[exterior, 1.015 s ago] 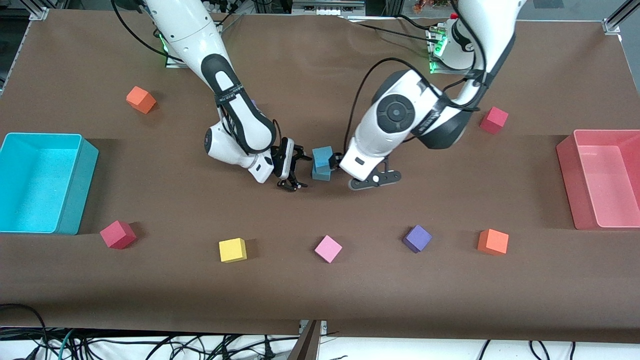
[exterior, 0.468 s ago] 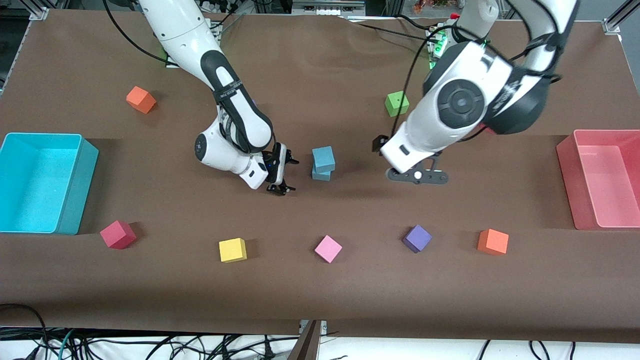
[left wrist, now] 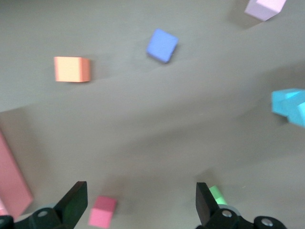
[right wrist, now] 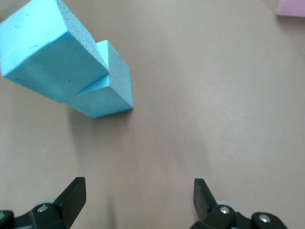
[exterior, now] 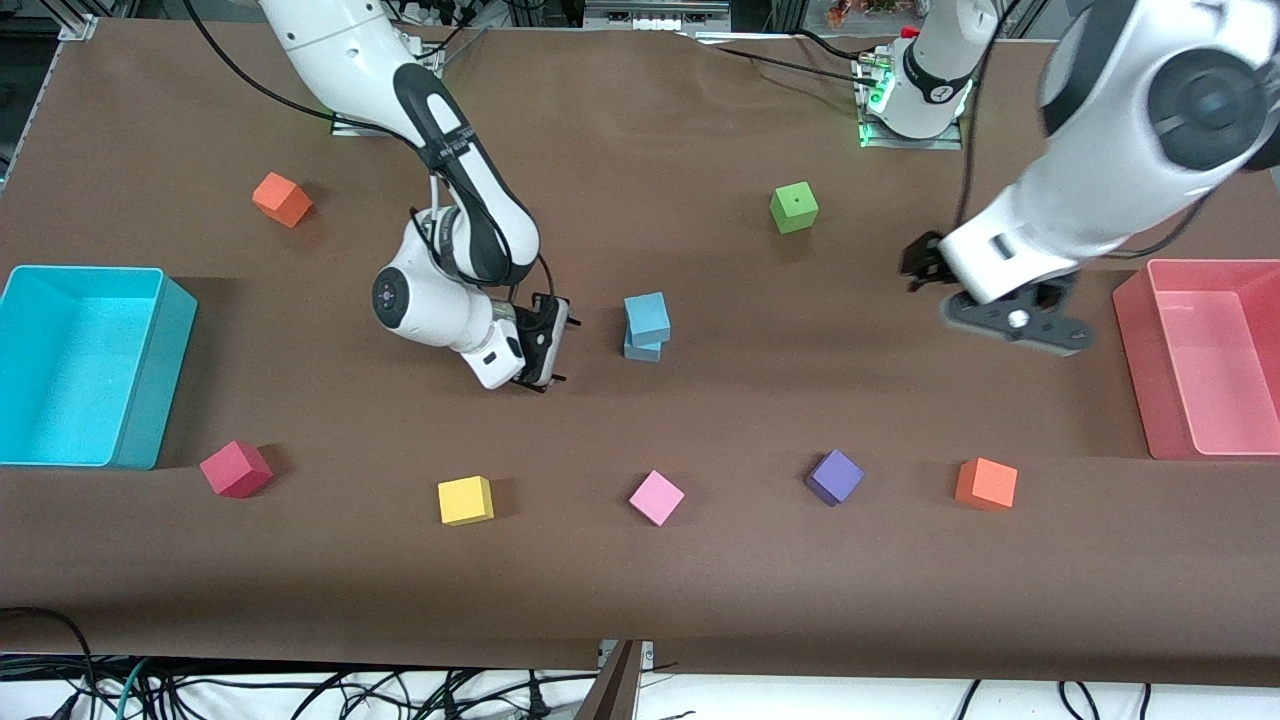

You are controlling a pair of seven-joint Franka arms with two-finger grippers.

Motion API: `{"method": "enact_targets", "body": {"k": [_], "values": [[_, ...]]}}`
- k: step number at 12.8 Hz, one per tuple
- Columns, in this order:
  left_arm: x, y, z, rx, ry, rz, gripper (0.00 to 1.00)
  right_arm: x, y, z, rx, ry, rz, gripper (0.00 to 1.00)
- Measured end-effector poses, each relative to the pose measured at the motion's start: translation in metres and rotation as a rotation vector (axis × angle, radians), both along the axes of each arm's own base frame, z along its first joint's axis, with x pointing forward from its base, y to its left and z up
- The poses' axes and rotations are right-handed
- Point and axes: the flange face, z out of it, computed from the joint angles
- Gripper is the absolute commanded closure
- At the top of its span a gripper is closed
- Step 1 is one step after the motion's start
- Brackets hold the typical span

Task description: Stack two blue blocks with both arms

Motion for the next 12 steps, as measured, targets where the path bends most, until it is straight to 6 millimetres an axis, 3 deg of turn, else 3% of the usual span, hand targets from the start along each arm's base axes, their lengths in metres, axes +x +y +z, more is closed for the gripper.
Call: {"method": "enact_targets", "body": {"k": [4, 6, 9, 12], "values": [[-0.039, 0.073, 0.026, 0.003, -0.075, 0.064, 0.0, 0.044, -0.013, 0.093, -0.144, 0.119, -0.136, 0.0], [-0.057, 0.09, 0.033, 0.0, -0.097, 0.067, 0.0, 0.063, -0.028, 0.127, -0.19, 0.12, -0.214, 0.0], [-0.063, 0.086, 0.037, 0.001, -0.099, 0.055, 0.0, 0.095, -0.099, 0.158, -0.297, 0.055, -0.268, 0.0], [-0.063, 0.081, 0.04, 0.001, -0.101, 0.047, 0.0, 0.116, -0.194, 0.2, -0.315, 0.004, -0.389, 0.0]]}}
